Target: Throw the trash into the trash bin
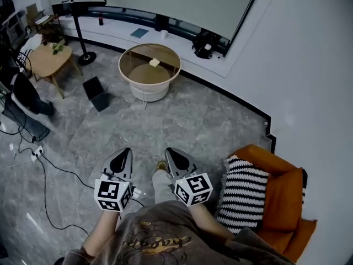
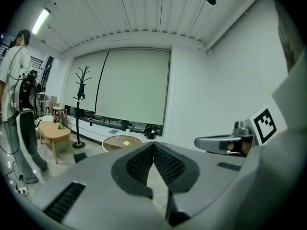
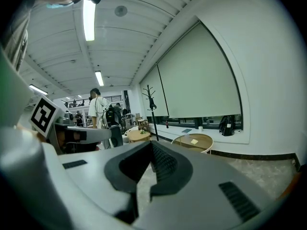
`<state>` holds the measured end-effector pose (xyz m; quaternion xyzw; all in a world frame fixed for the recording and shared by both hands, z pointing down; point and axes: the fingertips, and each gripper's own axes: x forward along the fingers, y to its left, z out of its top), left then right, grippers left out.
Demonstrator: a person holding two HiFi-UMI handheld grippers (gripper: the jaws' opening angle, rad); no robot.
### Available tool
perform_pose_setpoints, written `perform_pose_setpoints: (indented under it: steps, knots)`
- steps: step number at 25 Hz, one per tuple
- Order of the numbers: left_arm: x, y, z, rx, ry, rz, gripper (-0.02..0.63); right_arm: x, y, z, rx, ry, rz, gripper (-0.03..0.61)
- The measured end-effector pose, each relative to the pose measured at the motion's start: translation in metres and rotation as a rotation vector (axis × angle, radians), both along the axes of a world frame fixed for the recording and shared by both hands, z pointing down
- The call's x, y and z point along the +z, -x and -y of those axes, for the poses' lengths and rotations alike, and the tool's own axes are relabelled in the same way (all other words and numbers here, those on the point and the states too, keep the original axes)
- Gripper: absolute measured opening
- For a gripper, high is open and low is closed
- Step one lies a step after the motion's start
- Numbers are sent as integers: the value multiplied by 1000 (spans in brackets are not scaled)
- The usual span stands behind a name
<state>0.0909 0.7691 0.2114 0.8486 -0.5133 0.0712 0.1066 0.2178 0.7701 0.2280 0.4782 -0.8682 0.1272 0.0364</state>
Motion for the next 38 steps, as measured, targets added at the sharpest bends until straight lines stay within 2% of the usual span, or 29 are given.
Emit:
perform_pose_setpoints:
  steps: [9, 19, 24, 31, 38]
  knots:
    - [-11, -16, 96, 3, 15, 0, 18, -11, -10, 96, -26, 27, 7, 18]
    - [-20, -41, 208, -51, 11, -26, 19, -21, -31, 203, -104, 23, -10, 18]
    - [-19, -51, 247, -91, 18, -44, 20, -18, -43, 243, -134, 28, -10, 18]
    - [-13, -53, 278, -102, 28, -36, 20, -14, -44, 277, -145, 32, 10, 18]
    - [-7, -55, 332, -93, 18, -34, 18, -4, -46, 327, -137, 38, 7, 18]
